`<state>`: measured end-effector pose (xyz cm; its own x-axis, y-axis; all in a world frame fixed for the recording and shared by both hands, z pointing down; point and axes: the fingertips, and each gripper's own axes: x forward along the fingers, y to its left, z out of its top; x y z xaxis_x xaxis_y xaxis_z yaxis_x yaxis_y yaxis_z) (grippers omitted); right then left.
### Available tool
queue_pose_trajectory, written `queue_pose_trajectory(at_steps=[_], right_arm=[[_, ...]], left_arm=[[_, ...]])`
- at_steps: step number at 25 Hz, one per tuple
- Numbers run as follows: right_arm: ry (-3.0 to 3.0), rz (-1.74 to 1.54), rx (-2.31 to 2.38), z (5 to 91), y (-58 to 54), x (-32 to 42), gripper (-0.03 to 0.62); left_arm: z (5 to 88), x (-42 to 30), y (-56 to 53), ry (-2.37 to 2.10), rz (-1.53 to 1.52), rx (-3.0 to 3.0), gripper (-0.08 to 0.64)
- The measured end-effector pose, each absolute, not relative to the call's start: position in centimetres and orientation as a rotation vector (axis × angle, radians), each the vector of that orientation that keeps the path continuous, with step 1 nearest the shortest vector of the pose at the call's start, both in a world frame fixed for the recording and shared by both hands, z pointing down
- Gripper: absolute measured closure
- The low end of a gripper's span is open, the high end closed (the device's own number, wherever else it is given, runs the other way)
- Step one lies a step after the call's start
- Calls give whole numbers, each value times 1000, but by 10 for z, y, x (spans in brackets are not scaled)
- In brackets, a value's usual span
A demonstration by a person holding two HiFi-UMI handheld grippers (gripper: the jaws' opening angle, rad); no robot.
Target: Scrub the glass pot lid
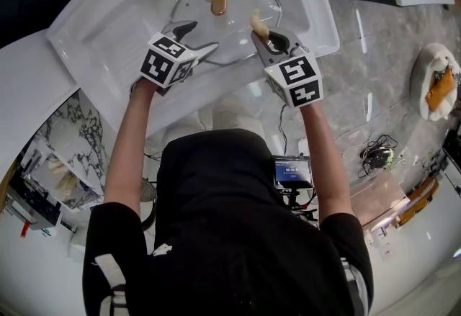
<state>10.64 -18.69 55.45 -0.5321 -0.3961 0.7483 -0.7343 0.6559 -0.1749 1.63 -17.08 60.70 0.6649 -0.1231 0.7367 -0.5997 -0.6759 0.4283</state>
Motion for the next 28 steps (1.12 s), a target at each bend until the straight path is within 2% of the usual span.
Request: queue_pose_trajectory(at_steps=[28], right_arm=[[-2181,578,739,561,-183,98,571]], left_arm=[[613,18,-170,-452,909,2187,267]])
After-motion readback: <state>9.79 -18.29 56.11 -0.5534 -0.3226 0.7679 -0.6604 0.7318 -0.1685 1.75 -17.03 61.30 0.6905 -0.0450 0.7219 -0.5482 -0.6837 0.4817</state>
